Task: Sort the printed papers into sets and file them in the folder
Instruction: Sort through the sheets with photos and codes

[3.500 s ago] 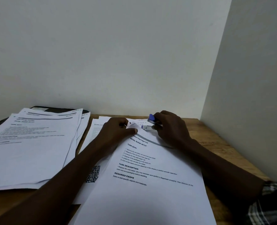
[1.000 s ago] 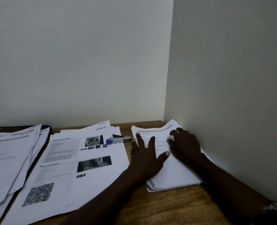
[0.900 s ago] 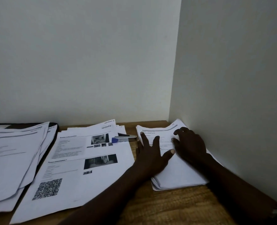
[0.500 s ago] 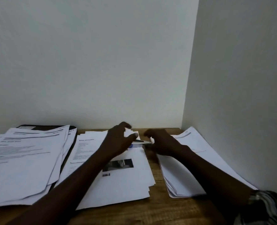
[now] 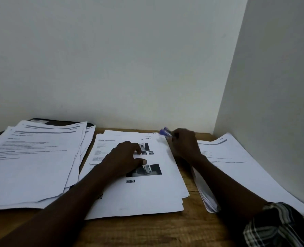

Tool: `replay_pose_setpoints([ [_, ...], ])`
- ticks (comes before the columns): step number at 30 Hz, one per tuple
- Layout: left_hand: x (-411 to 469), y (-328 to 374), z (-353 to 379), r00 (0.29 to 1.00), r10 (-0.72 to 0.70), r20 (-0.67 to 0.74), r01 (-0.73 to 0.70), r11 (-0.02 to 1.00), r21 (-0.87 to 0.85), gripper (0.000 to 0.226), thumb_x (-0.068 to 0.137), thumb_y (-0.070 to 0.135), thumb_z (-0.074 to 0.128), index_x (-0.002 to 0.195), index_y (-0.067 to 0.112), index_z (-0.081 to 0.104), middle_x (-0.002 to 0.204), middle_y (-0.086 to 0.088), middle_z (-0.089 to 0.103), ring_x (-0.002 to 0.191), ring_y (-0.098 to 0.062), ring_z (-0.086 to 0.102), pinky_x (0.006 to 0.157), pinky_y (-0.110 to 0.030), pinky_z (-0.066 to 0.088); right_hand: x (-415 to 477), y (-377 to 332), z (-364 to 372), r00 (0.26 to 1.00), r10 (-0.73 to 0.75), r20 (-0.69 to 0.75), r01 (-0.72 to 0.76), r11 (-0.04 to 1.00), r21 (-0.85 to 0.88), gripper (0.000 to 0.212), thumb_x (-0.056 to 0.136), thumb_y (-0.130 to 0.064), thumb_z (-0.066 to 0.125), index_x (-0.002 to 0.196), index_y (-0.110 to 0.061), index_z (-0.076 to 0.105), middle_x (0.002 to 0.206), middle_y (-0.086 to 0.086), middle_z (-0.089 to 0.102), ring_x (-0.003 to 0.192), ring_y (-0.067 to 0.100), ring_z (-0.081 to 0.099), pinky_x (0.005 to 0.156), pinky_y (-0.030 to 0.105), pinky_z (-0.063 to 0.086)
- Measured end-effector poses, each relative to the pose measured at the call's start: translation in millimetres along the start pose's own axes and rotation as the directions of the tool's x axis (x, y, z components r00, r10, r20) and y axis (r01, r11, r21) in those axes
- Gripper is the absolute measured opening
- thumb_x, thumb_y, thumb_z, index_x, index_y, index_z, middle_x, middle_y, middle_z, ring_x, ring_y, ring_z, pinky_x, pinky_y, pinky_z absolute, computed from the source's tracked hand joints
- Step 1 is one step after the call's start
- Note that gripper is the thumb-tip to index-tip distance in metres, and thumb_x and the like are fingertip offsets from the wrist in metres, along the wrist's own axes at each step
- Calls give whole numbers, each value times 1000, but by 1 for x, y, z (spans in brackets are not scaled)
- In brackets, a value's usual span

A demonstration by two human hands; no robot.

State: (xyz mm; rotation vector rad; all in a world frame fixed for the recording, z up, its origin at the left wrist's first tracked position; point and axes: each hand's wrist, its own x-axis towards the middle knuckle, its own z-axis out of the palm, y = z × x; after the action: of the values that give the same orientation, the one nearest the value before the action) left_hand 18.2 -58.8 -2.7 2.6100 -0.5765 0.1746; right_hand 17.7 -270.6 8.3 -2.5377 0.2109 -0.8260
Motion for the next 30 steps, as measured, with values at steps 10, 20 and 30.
replay_pose_setpoints([
  [10, 3, -4, -3, 999, -23, -47, 21, 998, -55, 39, 81, 51, 70, 110, 26, 65, 123, -1, 61, 115, -19, 54, 95, -31, 43, -7, 29, -15, 975, 205, 91, -181, 959, -217, 25, 89, -21, 62, 107, -5, 68, 108, 15, 67, 98, 29, 62, 72, 28, 43],
  [20, 4, -24, -12, 991, -111, -76, 107, 993, -56, 44, 83, 49, 69, 116, 20, 61, 129, -9, 59, 123, -23, 50, 96, -27, 35, -15, -27, -6, 951, 120, 286, -91, 990, -110, 63, 90, -47, 61, 131, -1, 48, 135, 16, 54, 128, 29, 47, 94, 28, 38],
  [30, 6, -22, -7, 988, -123, -97, 115, 990, -86, 46, 84, 47, 69, 121, 21, 59, 133, -9, 55, 126, -23, 46, 98, -28, 33, -18, -32, -12, 767, 195, 611, -518, 750, 412, 13, 75, -1, 75, 84, 3, 67, 90, 19, 69, 84, 32, 68, 83, 42, 57],
])
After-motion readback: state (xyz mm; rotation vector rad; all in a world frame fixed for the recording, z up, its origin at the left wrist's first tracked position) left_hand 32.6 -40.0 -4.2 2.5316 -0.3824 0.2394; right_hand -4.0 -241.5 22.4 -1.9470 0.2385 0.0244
